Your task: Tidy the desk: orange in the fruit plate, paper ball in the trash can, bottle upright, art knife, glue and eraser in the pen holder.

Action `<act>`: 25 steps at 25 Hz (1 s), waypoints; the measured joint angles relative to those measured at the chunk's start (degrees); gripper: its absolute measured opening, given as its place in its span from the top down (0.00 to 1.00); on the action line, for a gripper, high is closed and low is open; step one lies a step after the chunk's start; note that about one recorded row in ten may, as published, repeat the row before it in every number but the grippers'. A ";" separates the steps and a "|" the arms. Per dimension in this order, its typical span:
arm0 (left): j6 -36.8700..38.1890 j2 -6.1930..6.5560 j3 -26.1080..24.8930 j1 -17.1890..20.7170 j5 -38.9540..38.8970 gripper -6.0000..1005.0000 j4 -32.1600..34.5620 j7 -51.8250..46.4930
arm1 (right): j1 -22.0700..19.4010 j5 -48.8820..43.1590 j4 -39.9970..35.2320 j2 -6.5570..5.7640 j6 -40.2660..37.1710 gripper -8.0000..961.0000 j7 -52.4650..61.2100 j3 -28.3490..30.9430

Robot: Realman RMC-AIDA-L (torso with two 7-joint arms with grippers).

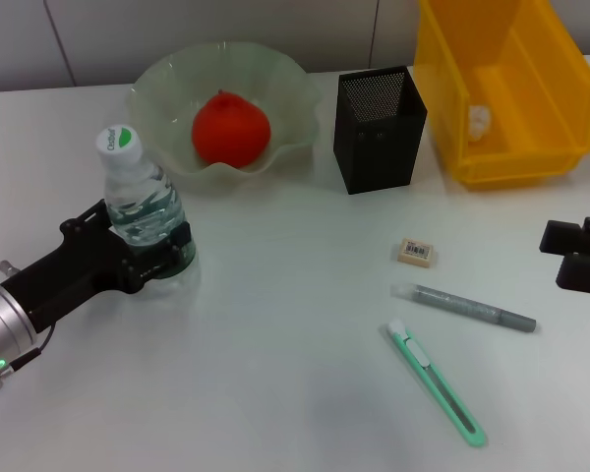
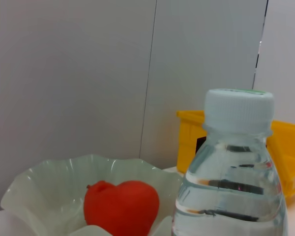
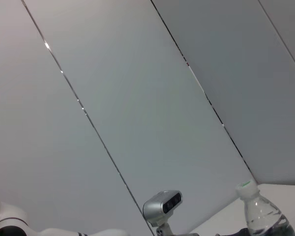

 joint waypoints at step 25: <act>-8.03 -0.28 0.57 -2.08 5.80 0.22 0.92 -4.03 | 0.02 -0.14 -2.52 0.46 0.52 0.53 1.46 0.53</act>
